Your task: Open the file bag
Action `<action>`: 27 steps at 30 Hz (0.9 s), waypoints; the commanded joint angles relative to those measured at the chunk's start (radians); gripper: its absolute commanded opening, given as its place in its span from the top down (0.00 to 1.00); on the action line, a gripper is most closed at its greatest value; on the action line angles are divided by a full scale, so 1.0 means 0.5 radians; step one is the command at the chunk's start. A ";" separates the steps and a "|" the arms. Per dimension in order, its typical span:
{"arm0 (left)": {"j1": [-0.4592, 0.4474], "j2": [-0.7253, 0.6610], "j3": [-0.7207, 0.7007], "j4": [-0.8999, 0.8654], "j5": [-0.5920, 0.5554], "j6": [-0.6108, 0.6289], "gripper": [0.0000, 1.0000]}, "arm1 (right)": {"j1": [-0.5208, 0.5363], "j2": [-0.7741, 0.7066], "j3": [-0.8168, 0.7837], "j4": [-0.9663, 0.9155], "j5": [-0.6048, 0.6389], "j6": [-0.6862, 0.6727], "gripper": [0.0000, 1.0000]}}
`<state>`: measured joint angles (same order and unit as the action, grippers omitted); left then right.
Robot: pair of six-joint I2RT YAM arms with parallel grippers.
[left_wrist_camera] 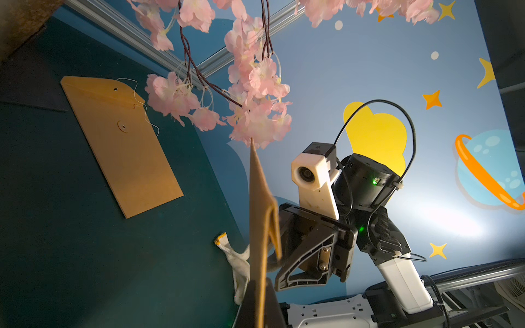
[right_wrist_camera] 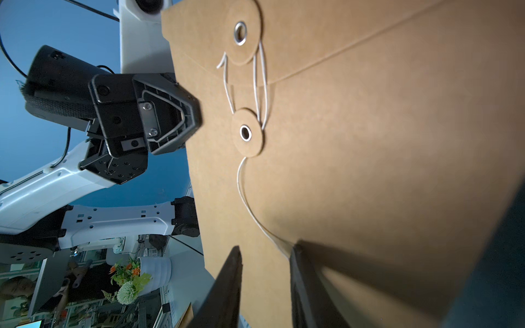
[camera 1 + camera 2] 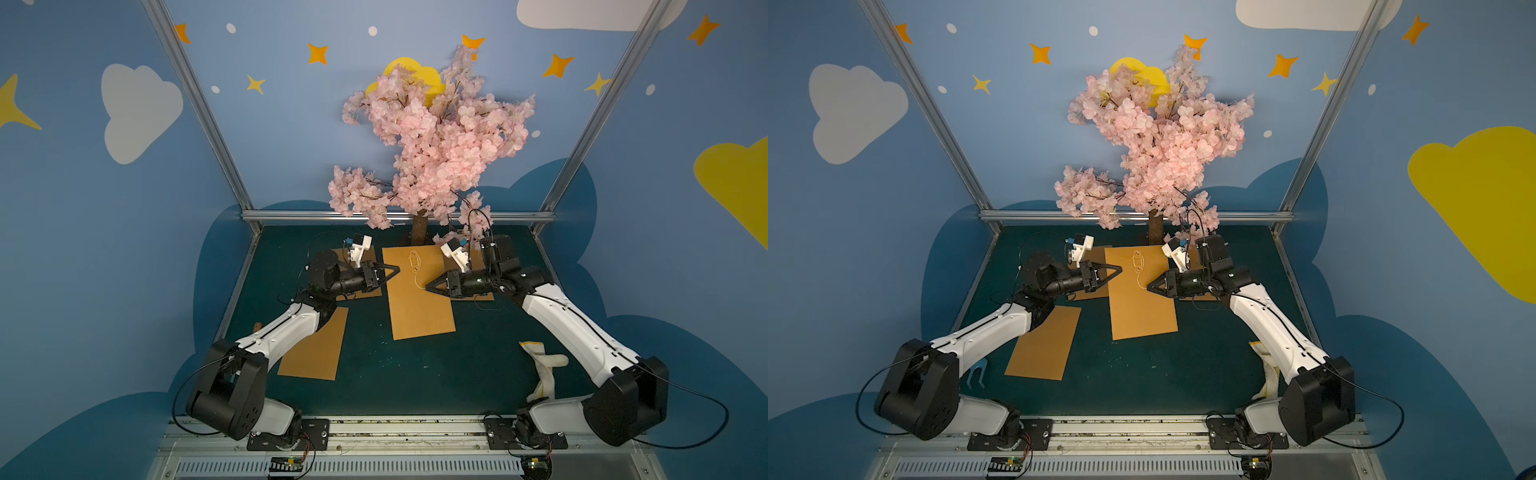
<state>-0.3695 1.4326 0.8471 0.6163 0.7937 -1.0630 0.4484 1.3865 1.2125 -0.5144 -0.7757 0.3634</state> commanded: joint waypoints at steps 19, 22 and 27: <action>-0.009 0.006 -0.008 0.066 0.054 0.009 0.97 | 0.039 0.043 0.052 0.053 -0.017 0.017 0.97; -0.010 0.002 -0.014 0.052 0.045 0.023 0.98 | 0.040 0.020 0.044 0.052 -0.022 0.013 1.00; -0.009 -0.015 -0.007 -0.071 0.020 0.105 0.97 | 0.054 -0.037 0.032 0.050 -0.062 0.012 1.00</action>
<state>-0.3698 1.4387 0.8471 0.6094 0.7956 -1.0485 0.4660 1.4052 1.2129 -0.4969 -0.7853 0.3779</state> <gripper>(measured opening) 0.048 0.047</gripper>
